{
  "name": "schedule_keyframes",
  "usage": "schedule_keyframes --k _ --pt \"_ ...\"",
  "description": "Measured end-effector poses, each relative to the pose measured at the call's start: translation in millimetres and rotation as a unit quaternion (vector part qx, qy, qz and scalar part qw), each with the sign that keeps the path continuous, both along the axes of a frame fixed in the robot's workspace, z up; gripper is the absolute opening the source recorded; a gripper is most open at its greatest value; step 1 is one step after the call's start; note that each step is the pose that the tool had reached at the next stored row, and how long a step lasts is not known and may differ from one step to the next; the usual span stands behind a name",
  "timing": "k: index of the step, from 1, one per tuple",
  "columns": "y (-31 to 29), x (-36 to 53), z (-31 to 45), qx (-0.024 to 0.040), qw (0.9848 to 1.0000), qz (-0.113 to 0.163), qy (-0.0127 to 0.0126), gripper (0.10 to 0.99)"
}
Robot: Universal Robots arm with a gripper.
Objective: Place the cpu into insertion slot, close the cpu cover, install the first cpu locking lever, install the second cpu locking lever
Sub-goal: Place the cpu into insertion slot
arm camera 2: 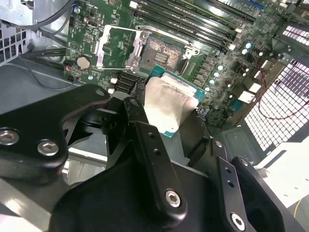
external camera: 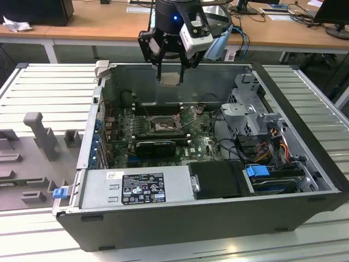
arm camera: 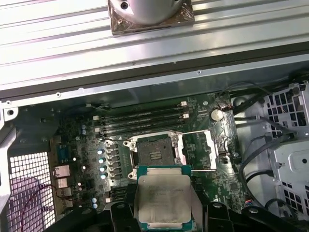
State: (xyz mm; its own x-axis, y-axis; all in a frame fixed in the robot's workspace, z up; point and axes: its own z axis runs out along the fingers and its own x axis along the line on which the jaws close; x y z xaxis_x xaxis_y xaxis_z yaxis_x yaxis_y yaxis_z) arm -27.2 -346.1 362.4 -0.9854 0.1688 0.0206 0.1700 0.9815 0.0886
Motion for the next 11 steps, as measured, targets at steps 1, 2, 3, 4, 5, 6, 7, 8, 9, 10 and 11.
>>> schedule_keyframes --k 1,2,3,4,5,6,7,8,9,10,11 --pt "0.0 0.1 -0.2 0.0001 1.0 -0.001 0.0 0.525" --pt "0.0 0.1 -0.3 0.0001 1.0 -0.002 0.0 0.525" --pt "0.0 0.1 -0.3 0.0001 1.0 -0.004 0.0 0.525" --pt "0.0 0.1 -0.4 0.0001 1.0 -0.004 0.0 0.525" --pt "0.0 0.1 -0.4 0.0001 1.0 -0.005 0.0 0.525" --pt "0.0 0.1 -0.4 0.0001 1.0 -0.006 0.0 0.525" --pt "0.0 0.1 -0.4 0.0001 1.0 -0.006 0.0 0.525" --pt "0.0 0.1 -0.4 0.0001 1.0 -0.007 0.0 0.525" --pt "0.0 0.1 -0.4 0.0001 1.0 -0.008 0.0 0.525" --pt "0.0 0.1 -0.5 0.0001 1.0 -0.009 0.0 0.525" --pt "0.0 0.1 -0.4 0.0001 1.0 -0.009 0.0 0.525"
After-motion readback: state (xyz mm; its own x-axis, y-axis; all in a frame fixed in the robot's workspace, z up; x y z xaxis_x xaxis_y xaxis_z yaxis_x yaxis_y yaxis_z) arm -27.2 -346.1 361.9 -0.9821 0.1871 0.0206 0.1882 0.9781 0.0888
